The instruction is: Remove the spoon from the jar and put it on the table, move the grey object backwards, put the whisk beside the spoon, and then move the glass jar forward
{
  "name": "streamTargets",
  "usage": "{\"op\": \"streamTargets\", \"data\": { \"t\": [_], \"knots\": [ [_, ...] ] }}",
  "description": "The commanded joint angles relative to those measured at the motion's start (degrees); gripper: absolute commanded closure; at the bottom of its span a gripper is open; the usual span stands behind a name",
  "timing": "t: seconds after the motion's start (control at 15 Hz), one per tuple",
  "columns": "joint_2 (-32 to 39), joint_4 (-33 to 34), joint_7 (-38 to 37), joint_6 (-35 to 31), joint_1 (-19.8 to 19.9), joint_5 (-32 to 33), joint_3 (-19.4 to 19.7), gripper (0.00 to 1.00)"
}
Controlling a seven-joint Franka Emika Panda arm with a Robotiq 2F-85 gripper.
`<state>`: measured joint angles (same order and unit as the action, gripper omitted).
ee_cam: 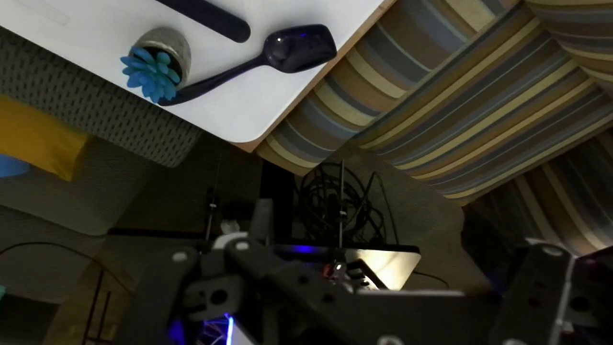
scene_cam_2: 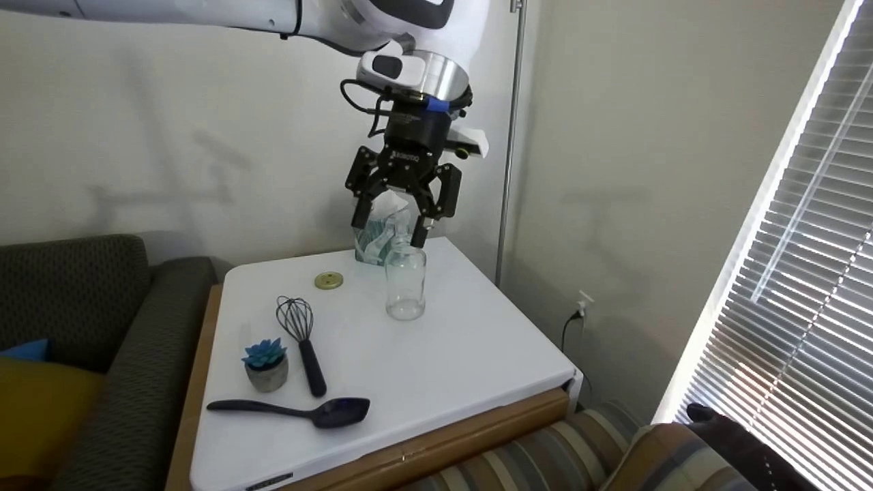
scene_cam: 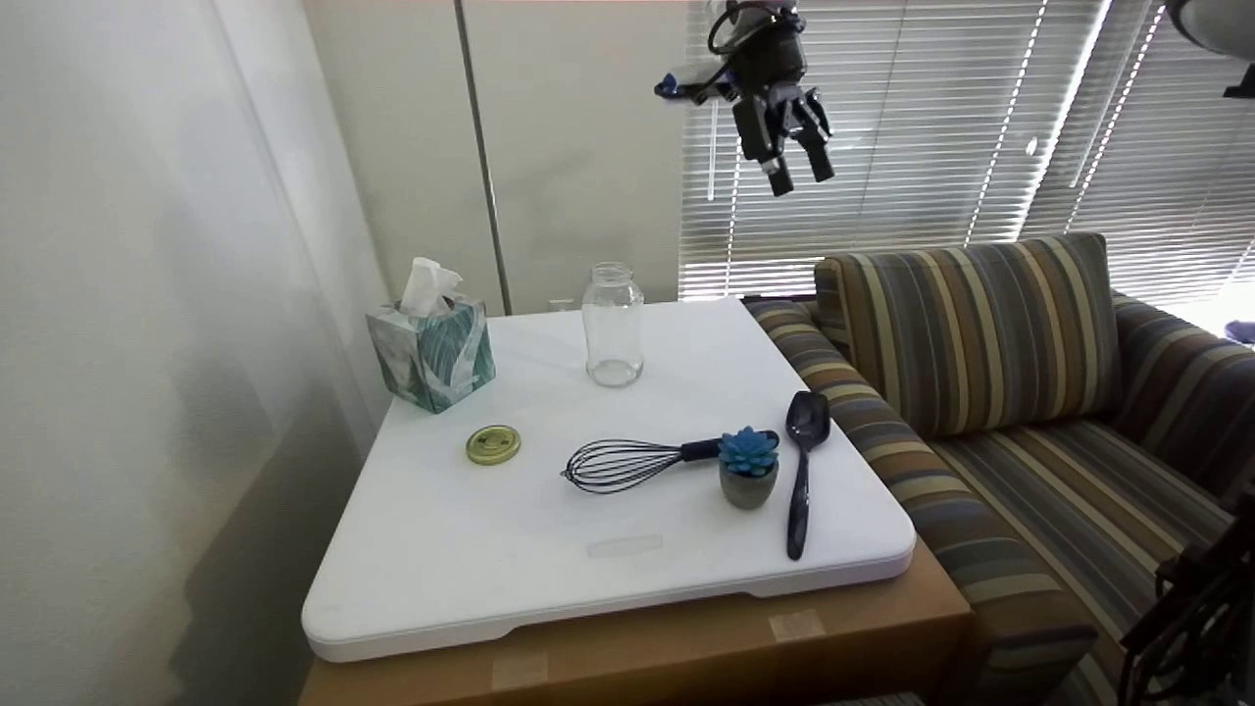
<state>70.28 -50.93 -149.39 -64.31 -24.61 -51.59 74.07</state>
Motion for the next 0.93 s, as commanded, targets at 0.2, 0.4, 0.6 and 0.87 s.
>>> {"op": "streamTargets", "data": {
  "t": [0.2,0.4,0.6,0.87],
  "knots": [
    [7.1,-21.9,0.0,0.0,-12.0,-24.0,16.9,0.00],
    [8.1,-24.6,0.0,-7.9,-15.0,-30.5,13.3,0.00],
    [9.1,-35.0,6.3,-18.8,-24.5,-30.2,11.4,0.00],
    [9.4,-47.2,10.0,-25.3,-36.9,-29.4,9.9,0.00]
  ]
}}
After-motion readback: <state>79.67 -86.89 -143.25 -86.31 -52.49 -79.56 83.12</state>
